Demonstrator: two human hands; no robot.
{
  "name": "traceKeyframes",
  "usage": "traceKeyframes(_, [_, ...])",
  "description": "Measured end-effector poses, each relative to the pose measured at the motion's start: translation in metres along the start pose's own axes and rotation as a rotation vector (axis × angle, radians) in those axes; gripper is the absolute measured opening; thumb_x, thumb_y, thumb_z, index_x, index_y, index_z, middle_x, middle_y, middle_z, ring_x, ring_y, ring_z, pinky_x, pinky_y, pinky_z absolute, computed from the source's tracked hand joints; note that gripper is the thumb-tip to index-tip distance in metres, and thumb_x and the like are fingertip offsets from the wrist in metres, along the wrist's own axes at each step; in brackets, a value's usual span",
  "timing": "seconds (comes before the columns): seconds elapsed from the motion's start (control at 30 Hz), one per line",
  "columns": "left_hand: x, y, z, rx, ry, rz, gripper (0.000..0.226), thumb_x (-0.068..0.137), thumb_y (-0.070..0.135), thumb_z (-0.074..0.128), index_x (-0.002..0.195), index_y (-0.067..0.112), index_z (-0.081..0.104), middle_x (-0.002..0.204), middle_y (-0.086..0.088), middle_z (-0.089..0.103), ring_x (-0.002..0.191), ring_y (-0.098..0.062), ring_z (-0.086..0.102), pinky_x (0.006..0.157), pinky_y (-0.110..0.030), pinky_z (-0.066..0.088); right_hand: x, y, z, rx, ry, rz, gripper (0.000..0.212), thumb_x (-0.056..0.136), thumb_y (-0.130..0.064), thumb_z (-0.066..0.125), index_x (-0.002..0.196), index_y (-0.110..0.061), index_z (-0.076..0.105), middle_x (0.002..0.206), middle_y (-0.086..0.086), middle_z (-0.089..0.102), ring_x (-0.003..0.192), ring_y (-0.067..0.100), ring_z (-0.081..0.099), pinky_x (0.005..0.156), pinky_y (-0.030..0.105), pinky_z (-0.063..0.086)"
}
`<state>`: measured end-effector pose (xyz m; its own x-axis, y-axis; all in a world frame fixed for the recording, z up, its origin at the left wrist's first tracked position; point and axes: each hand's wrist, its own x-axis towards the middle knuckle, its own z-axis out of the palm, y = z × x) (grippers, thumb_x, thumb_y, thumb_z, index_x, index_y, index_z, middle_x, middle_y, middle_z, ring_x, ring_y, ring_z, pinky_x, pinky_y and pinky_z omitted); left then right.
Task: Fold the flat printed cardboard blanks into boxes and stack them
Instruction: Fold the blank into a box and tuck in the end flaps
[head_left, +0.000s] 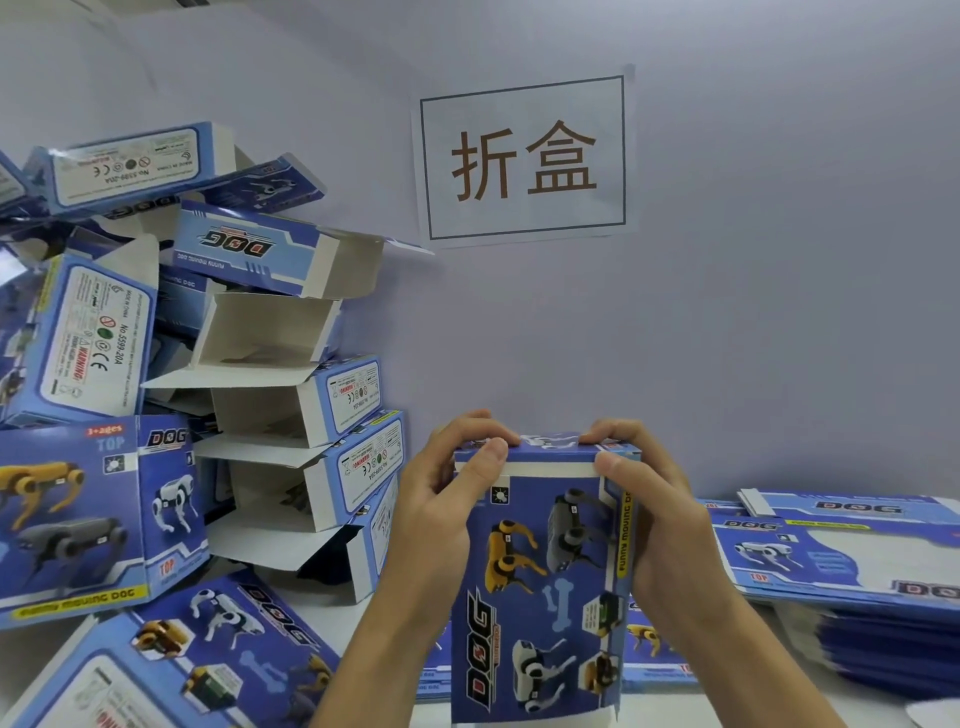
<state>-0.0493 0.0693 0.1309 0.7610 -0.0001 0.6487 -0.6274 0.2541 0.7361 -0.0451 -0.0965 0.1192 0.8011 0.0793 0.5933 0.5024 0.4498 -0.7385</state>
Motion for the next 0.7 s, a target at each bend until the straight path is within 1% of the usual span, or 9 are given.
traceKeyframes(0.1, [0.001,-0.004,-0.006,-0.032,-0.003,-0.048,0.013,0.080,0.036,0.070,0.084,0.025,0.077,0.127,0.015,0.064,0.119,-0.022,0.063,0.074,-0.035,0.060,-0.002,-0.003,0.000,0.061,-0.004,0.057,0.010,0.078,-0.019,0.063,0.087,-0.018,0.067,0.096,0.009,0.072,0.090,0.038,0.073,0.058,0.040,0.061])
traceKeyframes(0.17, [0.001,-0.005,-0.009,-0.081,-0.022,-0.072,0.014,0.079,0.033,0.076,0.084,0.021,0.078,0.129,0.013,0.064,0.118,-0.021,0.064,0.071,-0.034,0.060,-0.003,-0.004,-0.002,0.101,0.013,0.093,0.008,0.076,-0.016,0.067,0.083,-0.017,0.070,0.113,0.006,0.070,0.100,0.038,0.071,0.065,0.045,0.062])
traceKeyframes(0.27, [0.000,-0.005,-0.011,-0.079,-0.030,-0.062,0.028,0.077,0.045,0.074,0.088,0.019,0.078,0.130,0.013,0.064,0.119,-0.023,0.064,0.069,-0.035,0.061,-0.003,-0.005,-0.005,0.123,0.016,0.106,0.008,0.078,-0.011,0.073,0.081,-0.019,0.073,0.132,0.001,0.064,0.111,0.034,0.067,0.073,0.049,0.062])
traceKeyframes(0.33, [0.001,-0.004,-0.009,-0.026,0.011,-0.044,0.032,0.077,0.051,0.076,0.091,0.022,0.078,0.130,0.016,0.063,0.119,-0.026,0.064,0.068,-0.037,0.062,-0.003,-0.007,-0.005,0.157,-0.010,0.090,0.008,0.077,-0.021,0.073,0.084,-0.021,0.076,0.135,0.000,0.062,0.115,0.032,0.066,0.077,0.050,0.061])
traceKeyframes(0.4, [0.002,-0.004,-0.007,0.011,0.084,-0.031,0.037,0.071,0.055,0.068,0.089,0.024,0.078,0.127,0.019,0.063,0.116,-0.029,0.065,0.065,-0.038,0.062,-0.003,-0.008,-0.006,0.152,-0.034,0.074,0.019,0.072,-0.023,0.077,0.091,-0.022,0.079,0.138,0.001,0.061,0.117,0.031,0.065,0.081,0.051,0.060])
traceKeyframes(0.53, [0.003,-0.004,-0.001,0.001,0.162,-0.024,0.038,0.067,0.056,0.065,0.085,0.026,0.078,0.123,0.016,0.066,0.112,-0.029,0.067,0.061,-0.036,0.062,-0.001,-0.011,-0.002,0.116,-0.058,0.084,0.040,0.056,-0.036,0.094,0.090,-0.020,0.078,0.134,-0.001,0.063,0.113,0.031,0.067,0.072,0.043,0.061])
traceKeyframes(0.57, [0.002,-0.003,0.001,-0.007,0.169,-0.029,0.038,0.068,0.057,0.065,0.084,0.025,0.078,0.123,0.014,0.067,0.110,-0.029,0.068,0.061,-0.036,0.062,0.000,-0.010,-0.001,0.116,-0.043,0.082,0.038,0.057,-0.037,0.093,0.087,-0.020,0.078,0.133,0.000,0.064,0.112,0.031,0.068,0.070,0.042,0.061])
traceKeyframes(0.63, [0.000,-0.002,0.001,-0.035,0.168,-0.054,0.040,0.070,0.059,0.065,0.084,0.023,0.078,0.123,0.010,0.069,0.101,-0.025,0.073,0.063,-0.036,0.063,0.000,-0.008,0.000,0.121,-0.004,0.066,0.013,0.072,-0.028,0.079,0.082,-0.020,0.077,0.135,0.002,0.062,0.111,0.032,0.068,0.068,0.041,0.061])
traceKeyframes(0.7, [-0.002,-0.001,-0.004,-0.077,0.097,-0.079,0.037,0.075,0.057,0.075,0.089,0.022,0.077,0.125,0.006,0.069,0.100,-0.025,0.073,0.069,-0.041,0.063,0.001,-0.006,0.001,0.122,0.030,0.039,0.011,0.078,-0.019,0.065,0.080,-0.020,0.076,0.133,0.002,0.063,0.108,0.031,0.069,0.066,0.041,0.061])
